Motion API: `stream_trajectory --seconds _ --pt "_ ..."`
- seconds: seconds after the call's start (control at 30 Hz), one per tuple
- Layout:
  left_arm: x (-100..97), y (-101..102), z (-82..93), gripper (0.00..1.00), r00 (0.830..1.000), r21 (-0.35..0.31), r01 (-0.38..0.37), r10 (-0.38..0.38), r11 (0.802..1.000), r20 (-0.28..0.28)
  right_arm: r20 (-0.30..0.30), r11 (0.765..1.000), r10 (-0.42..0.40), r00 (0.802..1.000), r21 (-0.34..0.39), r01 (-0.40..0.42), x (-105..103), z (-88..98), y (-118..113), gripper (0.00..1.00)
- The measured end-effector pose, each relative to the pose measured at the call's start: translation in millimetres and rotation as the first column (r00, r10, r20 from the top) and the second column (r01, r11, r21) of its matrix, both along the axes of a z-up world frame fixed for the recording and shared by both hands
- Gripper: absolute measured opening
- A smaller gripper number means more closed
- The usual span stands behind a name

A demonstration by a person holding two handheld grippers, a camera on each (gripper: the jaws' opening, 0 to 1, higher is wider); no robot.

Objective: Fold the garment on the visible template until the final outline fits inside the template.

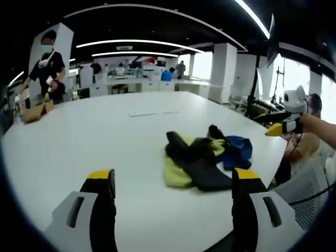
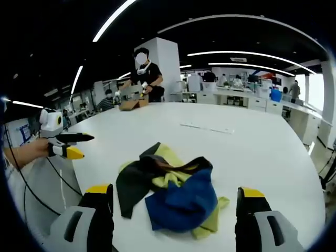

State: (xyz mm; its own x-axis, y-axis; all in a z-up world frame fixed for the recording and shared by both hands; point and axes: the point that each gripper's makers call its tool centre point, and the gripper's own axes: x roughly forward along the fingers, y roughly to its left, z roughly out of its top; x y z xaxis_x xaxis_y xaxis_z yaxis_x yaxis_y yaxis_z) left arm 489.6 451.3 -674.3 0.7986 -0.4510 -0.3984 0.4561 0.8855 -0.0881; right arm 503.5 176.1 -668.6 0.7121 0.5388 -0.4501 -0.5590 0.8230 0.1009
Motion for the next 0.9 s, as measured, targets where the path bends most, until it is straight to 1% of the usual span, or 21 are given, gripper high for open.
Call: stream_trajectory --seconds 0.13,0.23,0.3,0.4,0.53,0.7,0.9 --pt "2.4 -1.6 -0.1 0.88 1.000 0.006 0.006 -0.006 1.000 -0.005 0.000 1.000 -0.008 1.000 0.003 0.008 -1.4 1.5 -1.9 0.97" --pt "3.7 -1.5 4.4 0.88 1.000 -0.004 0.002 -0.002 1.000 0.011 0.002 1.000 -0.009 1.000 -0.002 0.009 -0.3 1.5 -2.1 0.96" --pt "3.8 -0.6 5.1 0.88 1.000 -0.009 -0.006 0.006 1.000 0.011 0.010 1.000 -0.016 1.000 -0.004 0.017 1.9 2.9 -2.6 0.96" --pt "2.9 0.7 5.5 0.88 1.000 0.003 -0.008 0.008 1.000 0.014 0.020 0.999 -0.032 0.999 0.009 0.032 8.6 6.8 -2.2 0.96" --pt "2.0 2.6 5.2 0.88 1.000 0.003 -0.012 0.012 1.000 0.012 0.031 0.999 -0.031 0.999 0.019 0.031 12.3 9.9 0.4 0.96" --pt "-0.1 5.2 3.4 0.87 1.000 0.003 -0.021 0.021 1.000 0.003 0.017 1.000 -0.024 1.000 0.014 0.024 12.0 6.6 3.2 0.96" --pt "-0.1 3.2 4.4 0.85 1.000 -0.005 -0.020 0.020 1.000 0.009 0.013 1.000 -0.022 1.000 0.014 0.022 11.1 5.5 4.4 0.95"
